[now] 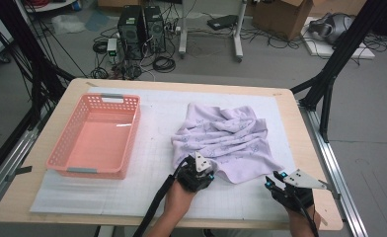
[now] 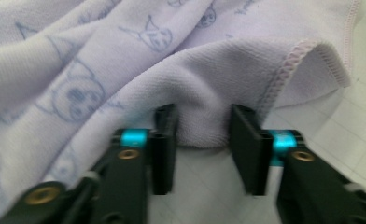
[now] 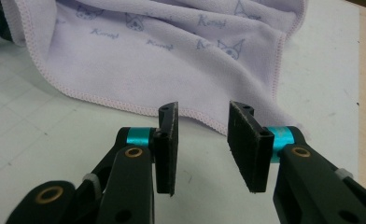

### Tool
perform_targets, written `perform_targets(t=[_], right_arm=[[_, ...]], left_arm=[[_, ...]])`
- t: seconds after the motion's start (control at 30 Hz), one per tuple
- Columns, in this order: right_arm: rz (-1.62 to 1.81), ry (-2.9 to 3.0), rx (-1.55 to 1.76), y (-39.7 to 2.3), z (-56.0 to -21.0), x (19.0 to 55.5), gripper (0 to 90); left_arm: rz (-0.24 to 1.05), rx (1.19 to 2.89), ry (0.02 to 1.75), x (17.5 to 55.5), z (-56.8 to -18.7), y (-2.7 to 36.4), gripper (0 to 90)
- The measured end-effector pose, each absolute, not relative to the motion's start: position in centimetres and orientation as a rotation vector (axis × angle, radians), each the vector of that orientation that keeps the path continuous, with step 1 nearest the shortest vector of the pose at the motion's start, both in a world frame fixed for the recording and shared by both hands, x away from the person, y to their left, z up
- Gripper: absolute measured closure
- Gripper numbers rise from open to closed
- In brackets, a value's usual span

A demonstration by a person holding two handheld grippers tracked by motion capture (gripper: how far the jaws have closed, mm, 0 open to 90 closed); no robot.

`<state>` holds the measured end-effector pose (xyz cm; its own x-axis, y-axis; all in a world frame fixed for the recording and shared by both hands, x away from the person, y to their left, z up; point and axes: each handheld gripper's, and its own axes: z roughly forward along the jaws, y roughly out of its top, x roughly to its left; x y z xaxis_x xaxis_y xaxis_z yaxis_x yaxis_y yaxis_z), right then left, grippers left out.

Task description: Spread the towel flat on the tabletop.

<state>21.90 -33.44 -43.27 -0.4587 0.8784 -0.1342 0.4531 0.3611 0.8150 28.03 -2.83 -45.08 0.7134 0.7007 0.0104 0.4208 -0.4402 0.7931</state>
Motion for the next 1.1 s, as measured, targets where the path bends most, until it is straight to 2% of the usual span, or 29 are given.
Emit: perform_targets(t=[0.03, 0.1, 0.37, 0.7, 0.77, 0.83, 0.97, 1.0, 1.07, 1.1], right_arm=[[0.975, 2.058, 1.150, -33.4, -43.3, 21.9, 63.0], [0.976, 2.061, 1.142, -33.4, -43.3, 21.8, 63.1], [0.982, 2.053, 1.155, -33.5, -43.2, 21.7, 63.1], [0.985, 2.047, 1.213, -33.4, -43.3, 22.0, 64.1], [0.997, 2.065, 1.240, -33.3, -43.6, 22.3, 63.9], [1.050, 2.115, 1.247, -32.8, -43.9, 22.6, 63.1], [1.072, 2.204, 1.239, -31.2, -44.9, 23.2, 64.9], [1.044, 2.221, 1.234, -30.9, -45.1, 23.4, 67.2], [1.074, 2.250, 1.235, -30.9, -45.0, 23.4, 86.6], [1.028, 2.247, 1.213, -31.0, -44.8, 23.3, 87.5]], left_arm=[[0.439, 2.099, 0.844, 27.9, -45.1, -2.9, 80.6], [0.427, 2.103, 0.845, 27.7, -45.0, -2.6, 83.8], [0.349, 2.092, 0.891, 24.9, -44.5, 4.1, 83.5], [0.409, 2.015, 0.960, 21.1, -43.2, 11.7, 83.5], [0.414, 1.986, 0.963, 20.6, -43.2, 12.4, 78.5], [0.407, 1.956, 0.976, 20.6, -43.4, 12.7, 64.6], [0.377, 1.899, 0.999, 20.9, -44.0, 12.9, 53.5], [0.372, 1.892, 1.003, 21.1, -44.1, 12.9, 53.3], [0.368, 1.880, 1.003, 21.2, -44.2, 12.9, 52.0], [0.365, 1.870, 1.002, 21.3, -44.1, 12.9, 51.9]])
